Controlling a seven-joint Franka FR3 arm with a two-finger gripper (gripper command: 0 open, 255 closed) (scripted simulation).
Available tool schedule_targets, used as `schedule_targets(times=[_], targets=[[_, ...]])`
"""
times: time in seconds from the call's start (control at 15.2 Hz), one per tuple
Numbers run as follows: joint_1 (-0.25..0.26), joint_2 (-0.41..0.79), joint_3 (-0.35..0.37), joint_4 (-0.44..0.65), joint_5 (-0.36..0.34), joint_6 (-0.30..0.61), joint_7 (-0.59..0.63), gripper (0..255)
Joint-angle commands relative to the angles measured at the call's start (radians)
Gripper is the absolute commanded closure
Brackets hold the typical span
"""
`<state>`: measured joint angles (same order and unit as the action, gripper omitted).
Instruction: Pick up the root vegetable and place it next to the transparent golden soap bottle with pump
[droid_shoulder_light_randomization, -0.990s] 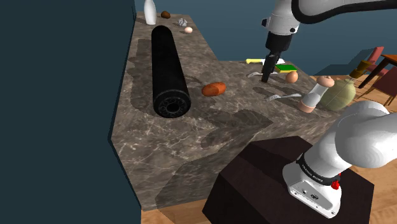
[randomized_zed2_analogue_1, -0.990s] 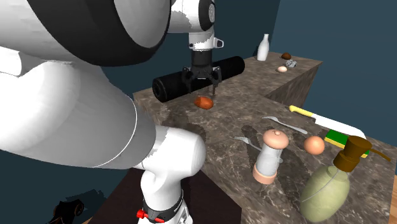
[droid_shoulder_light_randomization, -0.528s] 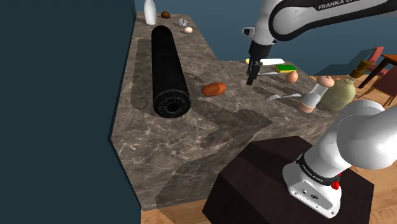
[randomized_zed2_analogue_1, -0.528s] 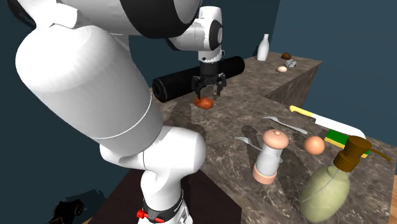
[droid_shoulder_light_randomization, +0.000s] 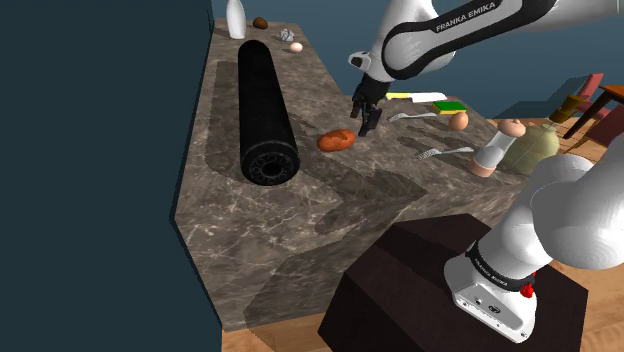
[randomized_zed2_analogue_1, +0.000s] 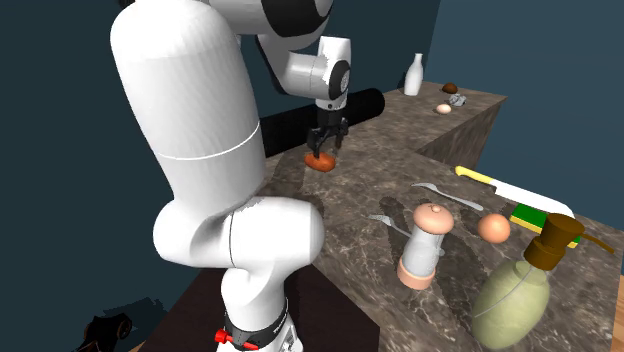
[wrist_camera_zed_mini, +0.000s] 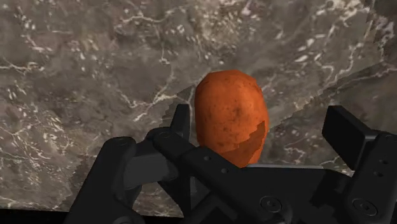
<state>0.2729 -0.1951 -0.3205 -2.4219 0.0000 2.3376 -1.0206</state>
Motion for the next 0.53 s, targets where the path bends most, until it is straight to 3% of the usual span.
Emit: schedule_targets(times=[0.0,0.46], targets=[[0.022,0.054,-0.016,0.029,0.046,0.041,-0.101,0],[0.031,0.138,-0.018,0.004,0.095,0.144,-0.136,0]])
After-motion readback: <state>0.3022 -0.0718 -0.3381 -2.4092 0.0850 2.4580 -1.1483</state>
